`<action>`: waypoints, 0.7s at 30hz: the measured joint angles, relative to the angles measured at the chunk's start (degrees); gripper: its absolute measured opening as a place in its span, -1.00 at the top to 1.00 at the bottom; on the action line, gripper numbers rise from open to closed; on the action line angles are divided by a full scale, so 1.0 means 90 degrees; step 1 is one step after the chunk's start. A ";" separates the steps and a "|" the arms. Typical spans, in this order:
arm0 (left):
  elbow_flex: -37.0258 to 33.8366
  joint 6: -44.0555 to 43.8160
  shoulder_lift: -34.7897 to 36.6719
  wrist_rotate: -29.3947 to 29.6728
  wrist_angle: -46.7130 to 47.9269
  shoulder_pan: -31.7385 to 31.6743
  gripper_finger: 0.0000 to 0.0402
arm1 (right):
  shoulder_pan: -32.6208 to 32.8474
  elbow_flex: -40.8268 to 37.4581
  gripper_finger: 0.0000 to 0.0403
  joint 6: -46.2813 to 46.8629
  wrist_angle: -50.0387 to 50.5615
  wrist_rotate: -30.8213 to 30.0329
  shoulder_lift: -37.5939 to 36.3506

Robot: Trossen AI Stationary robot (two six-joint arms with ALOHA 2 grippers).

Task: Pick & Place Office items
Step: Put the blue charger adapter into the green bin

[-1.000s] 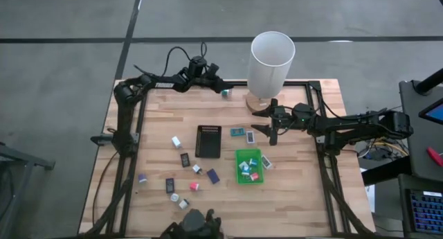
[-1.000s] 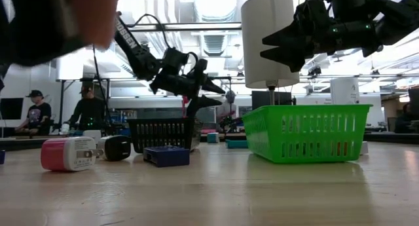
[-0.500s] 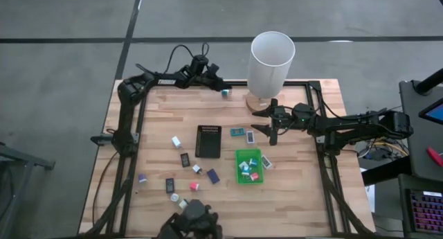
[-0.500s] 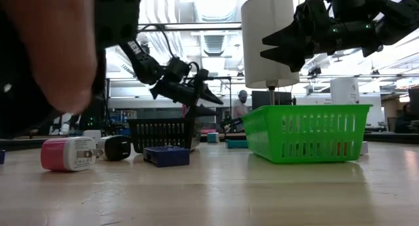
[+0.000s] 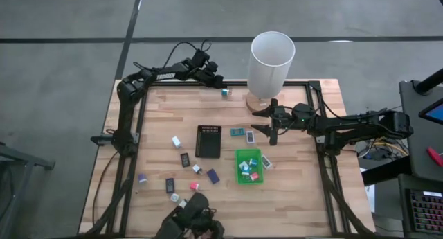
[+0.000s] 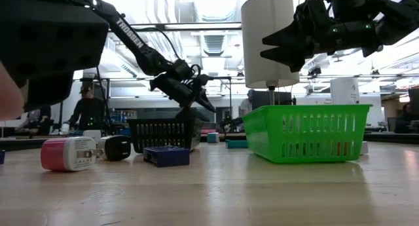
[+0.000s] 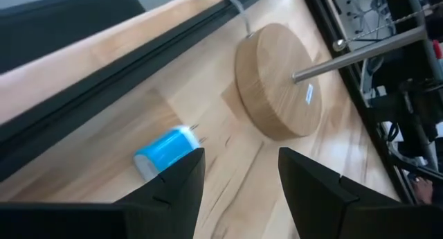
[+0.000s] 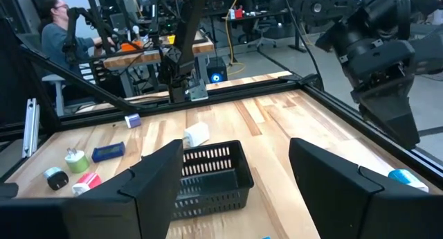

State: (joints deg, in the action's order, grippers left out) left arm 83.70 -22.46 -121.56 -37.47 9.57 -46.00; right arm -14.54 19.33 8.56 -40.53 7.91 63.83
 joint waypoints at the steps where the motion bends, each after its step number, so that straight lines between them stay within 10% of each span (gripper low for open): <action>1: 0.0000 -0.0002 0.0000 0.0000 -0.0001 0.0012 0.05 | 0.0001 0.0000 -0.28 0.0000 0.0000 0.0000 0.0000; 21: 0.0237 -0.0049 -0.0474 -0.0376 0.0080 0.0129 0.05 | 0.0001 0.0000 -0.30 0.0000 -0.0002 0.0000 0.0000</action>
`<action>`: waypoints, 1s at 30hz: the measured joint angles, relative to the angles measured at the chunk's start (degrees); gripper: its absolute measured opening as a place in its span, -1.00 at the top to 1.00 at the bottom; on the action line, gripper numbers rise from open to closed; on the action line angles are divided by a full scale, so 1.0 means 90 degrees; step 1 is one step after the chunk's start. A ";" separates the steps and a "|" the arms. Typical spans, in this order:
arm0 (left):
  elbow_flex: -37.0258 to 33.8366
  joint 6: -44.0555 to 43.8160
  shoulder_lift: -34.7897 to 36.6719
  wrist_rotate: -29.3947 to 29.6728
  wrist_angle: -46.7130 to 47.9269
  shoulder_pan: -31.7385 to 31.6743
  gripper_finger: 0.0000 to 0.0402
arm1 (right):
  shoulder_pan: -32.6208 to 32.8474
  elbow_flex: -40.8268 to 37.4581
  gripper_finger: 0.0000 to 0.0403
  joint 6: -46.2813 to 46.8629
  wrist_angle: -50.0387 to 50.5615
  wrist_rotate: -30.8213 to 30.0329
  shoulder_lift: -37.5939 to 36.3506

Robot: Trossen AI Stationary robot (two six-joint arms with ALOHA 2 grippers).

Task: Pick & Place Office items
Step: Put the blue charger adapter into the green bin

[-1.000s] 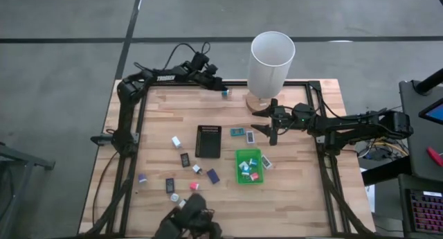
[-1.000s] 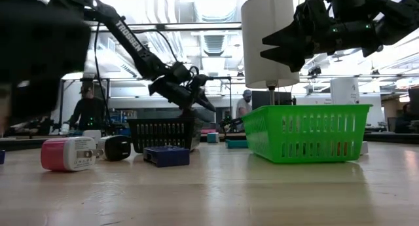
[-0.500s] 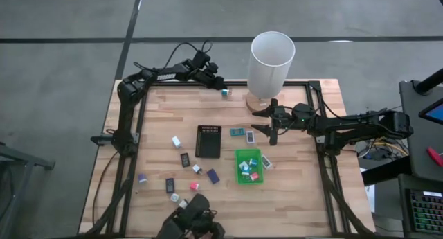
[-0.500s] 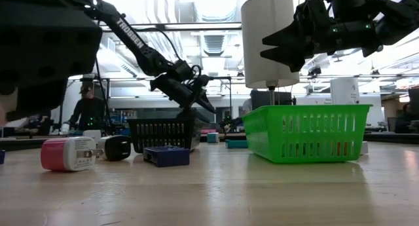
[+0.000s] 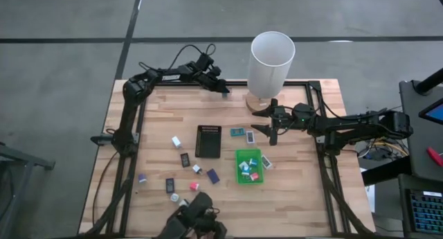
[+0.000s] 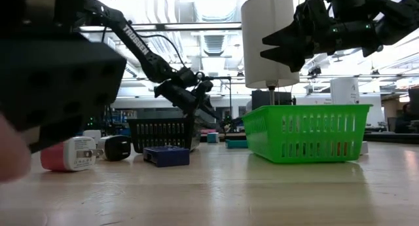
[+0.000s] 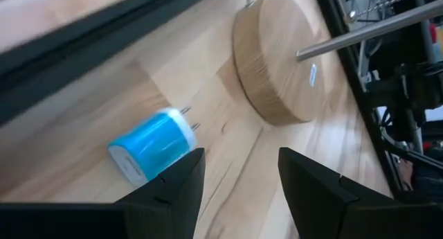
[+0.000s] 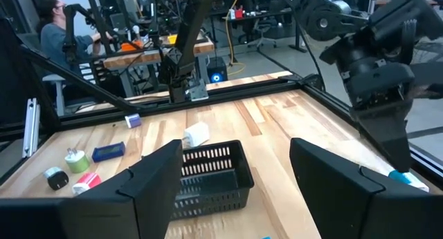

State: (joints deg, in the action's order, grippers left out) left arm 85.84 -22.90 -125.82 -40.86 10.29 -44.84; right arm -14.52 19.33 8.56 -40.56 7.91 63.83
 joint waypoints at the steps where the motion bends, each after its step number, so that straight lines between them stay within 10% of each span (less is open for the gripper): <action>1: 0.0020 -0.0004 0.0000 0.0013 0.0003 -0.0002 0.05 | -0.0001 0.0000 -0.30 0.0000 0.0001 -0.0001 0.0000; 30: 0.0989 -0.0312 -0.0307 -0.0243 0.1601 -0.0202 0.05 | -0.0002 0.0000 -0.27 0.0000 0.0002 0.0000 0.0000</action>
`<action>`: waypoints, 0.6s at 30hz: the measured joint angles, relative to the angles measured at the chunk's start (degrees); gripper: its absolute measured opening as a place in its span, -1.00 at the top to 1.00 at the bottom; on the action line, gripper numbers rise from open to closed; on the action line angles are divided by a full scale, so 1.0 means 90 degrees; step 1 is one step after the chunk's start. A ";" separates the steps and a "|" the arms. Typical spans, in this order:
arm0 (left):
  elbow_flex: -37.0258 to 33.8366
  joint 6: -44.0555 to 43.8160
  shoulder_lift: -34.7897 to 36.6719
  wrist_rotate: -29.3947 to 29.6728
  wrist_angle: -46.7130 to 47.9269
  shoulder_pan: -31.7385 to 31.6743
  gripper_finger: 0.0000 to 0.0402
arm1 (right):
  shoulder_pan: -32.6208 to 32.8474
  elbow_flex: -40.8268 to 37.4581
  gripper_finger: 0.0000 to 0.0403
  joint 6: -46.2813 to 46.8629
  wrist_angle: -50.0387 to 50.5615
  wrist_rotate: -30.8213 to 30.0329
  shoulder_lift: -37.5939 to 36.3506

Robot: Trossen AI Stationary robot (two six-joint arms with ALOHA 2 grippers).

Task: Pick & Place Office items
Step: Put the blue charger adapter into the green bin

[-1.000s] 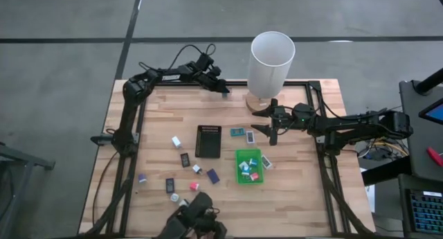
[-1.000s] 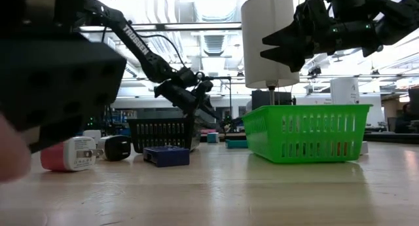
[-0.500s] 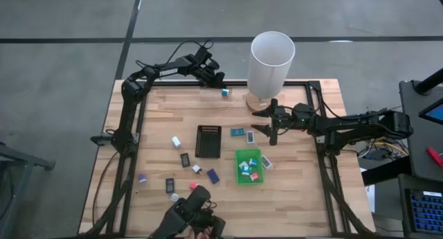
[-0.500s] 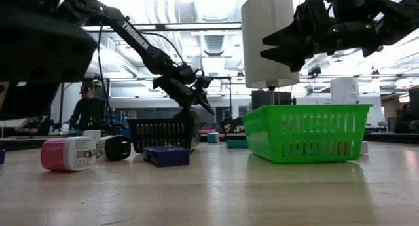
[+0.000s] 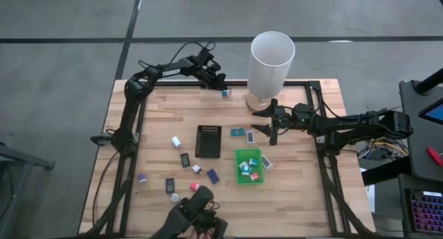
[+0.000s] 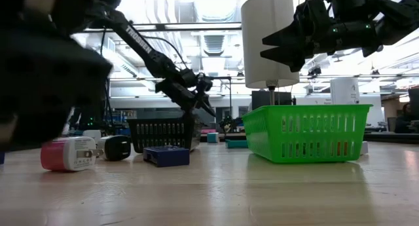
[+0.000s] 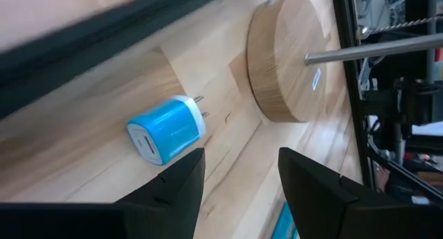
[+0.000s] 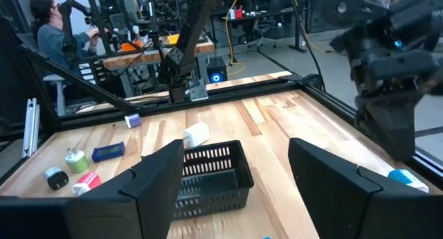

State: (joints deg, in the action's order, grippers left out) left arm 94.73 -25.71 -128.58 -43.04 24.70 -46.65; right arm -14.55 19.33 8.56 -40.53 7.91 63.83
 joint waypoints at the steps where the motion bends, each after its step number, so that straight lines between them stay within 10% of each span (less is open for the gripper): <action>1: 0.0036 -0.0005 -0.0079 -0.0058 -0.0001 0.0002 0.05 | 0.0001 0.0000 -0.26 0.0000 0.0000 0.0000 0.0000; 18: 0.0719 -0.0114 -0.0662 -0.0361 0.0562 -0.0012 0.05 | 0.0002 0.0000 -0.33 0.0000 0.0000 0.0000 0.0000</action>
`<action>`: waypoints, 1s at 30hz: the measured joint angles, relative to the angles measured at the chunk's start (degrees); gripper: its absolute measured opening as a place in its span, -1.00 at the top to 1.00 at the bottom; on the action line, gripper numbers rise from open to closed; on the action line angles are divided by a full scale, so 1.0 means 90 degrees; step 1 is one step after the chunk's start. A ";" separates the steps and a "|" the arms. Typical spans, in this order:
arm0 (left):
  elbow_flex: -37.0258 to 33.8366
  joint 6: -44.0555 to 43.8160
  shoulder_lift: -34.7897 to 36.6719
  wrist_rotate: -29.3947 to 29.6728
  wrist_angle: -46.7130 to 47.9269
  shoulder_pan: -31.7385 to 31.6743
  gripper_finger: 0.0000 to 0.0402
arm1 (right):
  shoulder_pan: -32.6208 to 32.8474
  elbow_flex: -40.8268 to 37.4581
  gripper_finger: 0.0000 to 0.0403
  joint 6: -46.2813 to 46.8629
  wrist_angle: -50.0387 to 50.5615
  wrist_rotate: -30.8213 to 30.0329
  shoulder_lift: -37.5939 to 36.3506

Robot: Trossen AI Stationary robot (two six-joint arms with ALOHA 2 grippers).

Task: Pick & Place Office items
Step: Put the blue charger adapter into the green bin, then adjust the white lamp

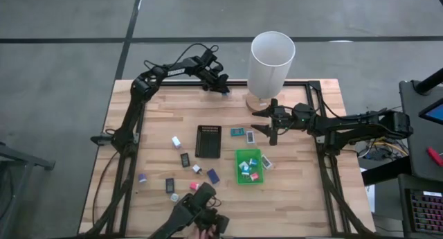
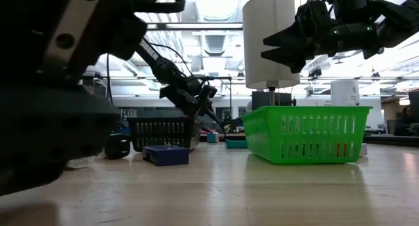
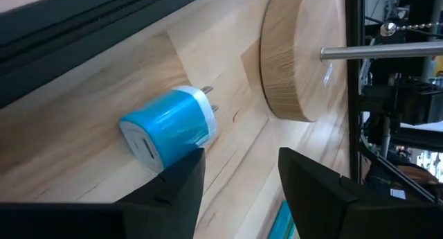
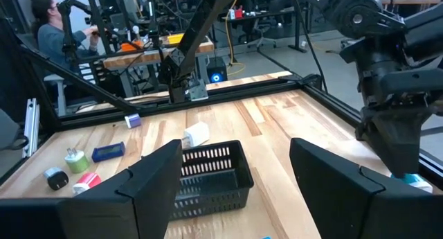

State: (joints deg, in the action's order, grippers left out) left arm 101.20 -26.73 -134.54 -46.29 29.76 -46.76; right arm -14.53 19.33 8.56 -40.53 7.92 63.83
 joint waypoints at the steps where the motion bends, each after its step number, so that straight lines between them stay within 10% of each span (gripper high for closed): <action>1: -0.0004 -0.0016 0.0000 -0.0001 0.0069 -0.0005 0.05 | 0.0001 0.0001 -0.33 0.0000 0.0000 0.0000 0.0000; 30: 0.0510 0.0297 0.0189 0.0411 0.0361 -0.0078 0.05 | 0.0001 0.0000 -0.29 0.0000 -0.0001 -0.0001 -0.0001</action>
State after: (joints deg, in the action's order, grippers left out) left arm 105.79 -24.06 -132.84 -42.60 33.00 -47.46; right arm -14.52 19.33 8.56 -40.54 7.91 63.83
